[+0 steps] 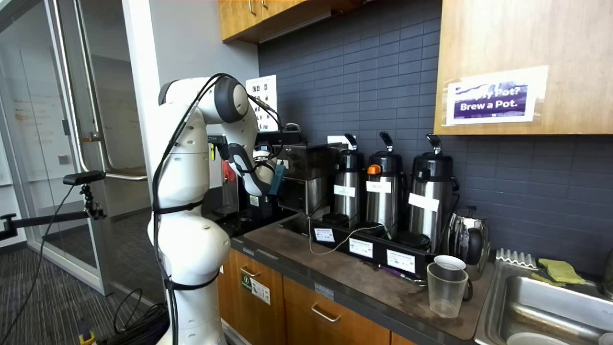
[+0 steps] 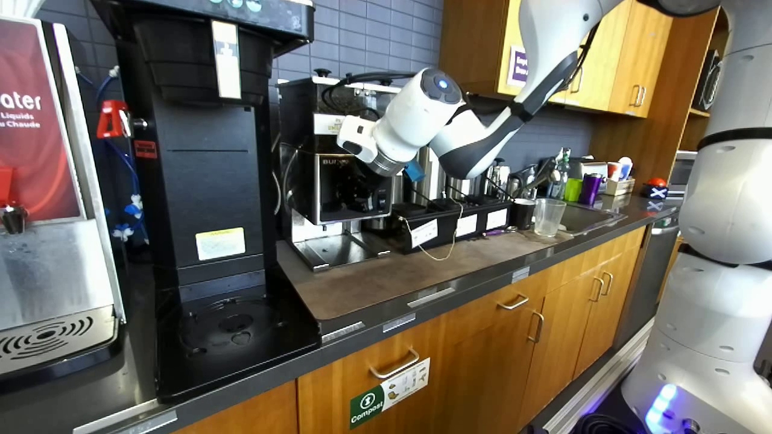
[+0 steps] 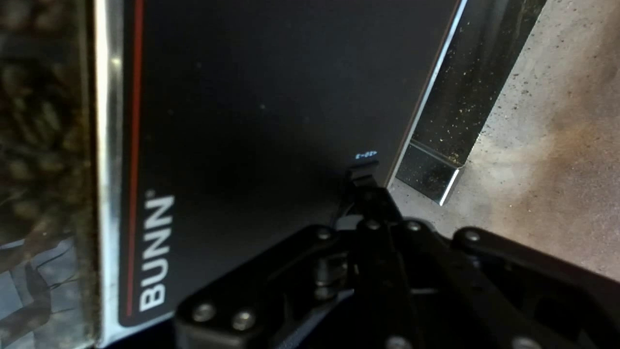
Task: Press a button on the coffeemaker
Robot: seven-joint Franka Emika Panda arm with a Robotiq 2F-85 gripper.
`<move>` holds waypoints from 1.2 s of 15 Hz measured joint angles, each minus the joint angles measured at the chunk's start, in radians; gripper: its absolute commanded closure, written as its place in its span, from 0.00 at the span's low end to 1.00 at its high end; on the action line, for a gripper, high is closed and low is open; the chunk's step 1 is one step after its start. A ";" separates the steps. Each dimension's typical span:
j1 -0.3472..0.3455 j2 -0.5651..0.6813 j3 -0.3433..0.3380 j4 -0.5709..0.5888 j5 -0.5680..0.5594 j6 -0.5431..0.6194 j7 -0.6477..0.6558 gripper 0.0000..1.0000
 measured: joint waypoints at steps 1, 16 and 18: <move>0.000 0.000 0.000 0.000 -0.001 0.000 -0.001 1.00; -0.006 0.033 -0.010 -0.008 0.000 -0.048 -0.084 1.00; -0.012 0.052 -0.013 -0.008 0.006 -0.051 -0.095 1.00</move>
